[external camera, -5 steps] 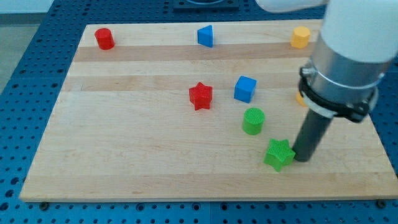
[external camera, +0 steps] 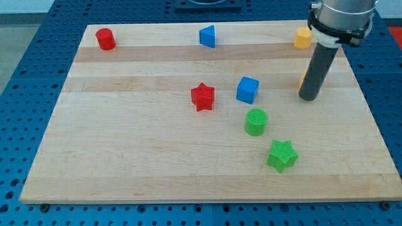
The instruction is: Place the green circle at the bottom center of the board
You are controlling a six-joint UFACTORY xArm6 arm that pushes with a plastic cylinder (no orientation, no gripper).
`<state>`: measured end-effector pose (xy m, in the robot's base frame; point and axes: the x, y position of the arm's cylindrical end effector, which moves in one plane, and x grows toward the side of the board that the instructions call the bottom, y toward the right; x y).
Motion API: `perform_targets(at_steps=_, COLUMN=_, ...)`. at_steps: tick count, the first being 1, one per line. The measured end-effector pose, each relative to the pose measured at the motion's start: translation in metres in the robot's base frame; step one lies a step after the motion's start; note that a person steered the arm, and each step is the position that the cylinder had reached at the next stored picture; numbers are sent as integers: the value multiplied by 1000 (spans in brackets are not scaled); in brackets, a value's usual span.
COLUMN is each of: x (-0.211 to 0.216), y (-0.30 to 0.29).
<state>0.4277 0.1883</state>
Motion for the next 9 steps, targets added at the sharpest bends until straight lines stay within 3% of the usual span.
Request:
perform_targets(at_steps=1, x=0, y=-1)
perform_targets(at_steps=3, x=-4, y=-61)
perform_targets(at_steps=7, x=-8, y=-63)
perform_targets(at_steps=8, x=37, y=-78)
perform_targets(at_steps=9, x=40, y=-79)
